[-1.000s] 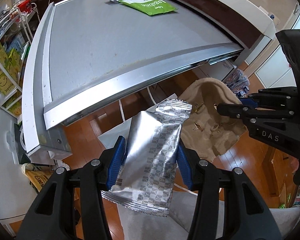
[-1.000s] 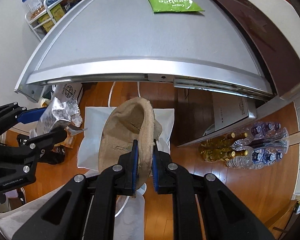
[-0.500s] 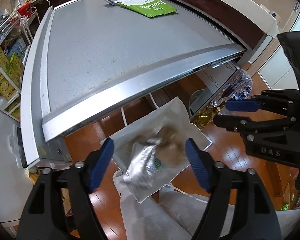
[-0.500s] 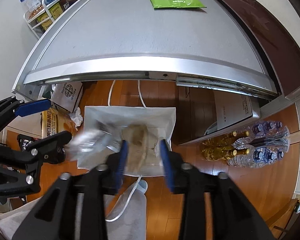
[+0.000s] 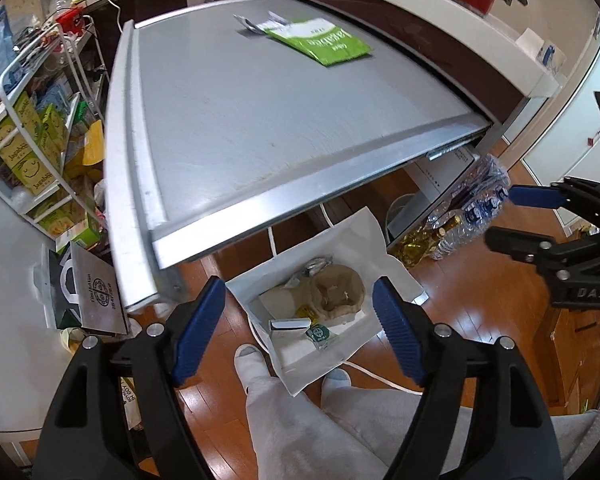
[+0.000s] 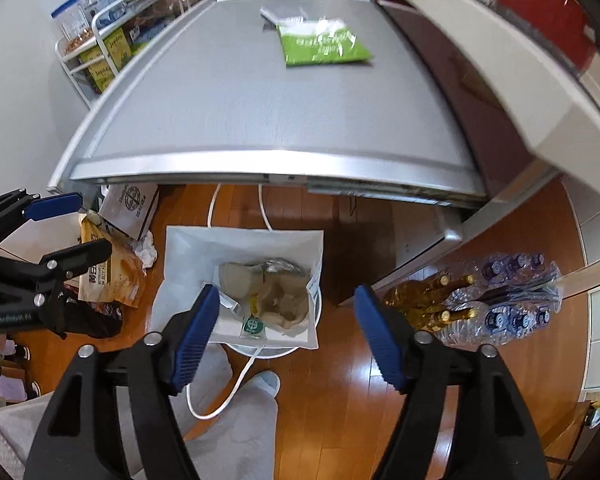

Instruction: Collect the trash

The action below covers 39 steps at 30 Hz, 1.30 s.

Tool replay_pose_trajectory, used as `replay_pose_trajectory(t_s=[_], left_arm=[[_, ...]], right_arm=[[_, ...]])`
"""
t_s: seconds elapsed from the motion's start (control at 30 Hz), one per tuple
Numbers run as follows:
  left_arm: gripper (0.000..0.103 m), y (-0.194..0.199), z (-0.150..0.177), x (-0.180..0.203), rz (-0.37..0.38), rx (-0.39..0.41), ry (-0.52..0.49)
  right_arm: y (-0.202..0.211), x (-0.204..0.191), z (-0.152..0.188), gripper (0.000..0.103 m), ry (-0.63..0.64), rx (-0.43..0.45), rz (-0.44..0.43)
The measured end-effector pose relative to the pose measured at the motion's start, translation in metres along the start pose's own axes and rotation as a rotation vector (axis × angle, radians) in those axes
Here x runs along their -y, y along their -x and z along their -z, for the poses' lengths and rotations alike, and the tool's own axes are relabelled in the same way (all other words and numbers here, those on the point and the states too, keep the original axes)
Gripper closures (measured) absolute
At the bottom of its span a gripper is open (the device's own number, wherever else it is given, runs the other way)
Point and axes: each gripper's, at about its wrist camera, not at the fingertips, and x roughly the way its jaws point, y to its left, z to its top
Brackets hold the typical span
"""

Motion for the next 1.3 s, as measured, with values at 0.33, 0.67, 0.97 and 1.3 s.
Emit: replay_pose_trajectory(t_s=[0.33,0.67,0.97,1.3], left_arm=[[0.013,0.038,-0.018,0.001,-0.024,0.097,-0.002],[0.012,0.066,-0.049,-0.014,-0.055,0.173,-0.015],[0.012,0.065,-0.076,-0.047,-0.032,0.177,0.02],[0.012,0.051,-0.112,-0.079,-0.005,0.167,0.028]], right_arm=[[0.06,-0.005,-0.018,0.016,-0.048,0.148,-0.037],[0.097,-0.018,-0.063,0.005,0.056,0.35,0.039],[0.058,-0.01,-0.132,0.004,0.059,0.31,0.041],[-0.003,-0.008,-0.2,0.004,0.094,0.232,0.087]])
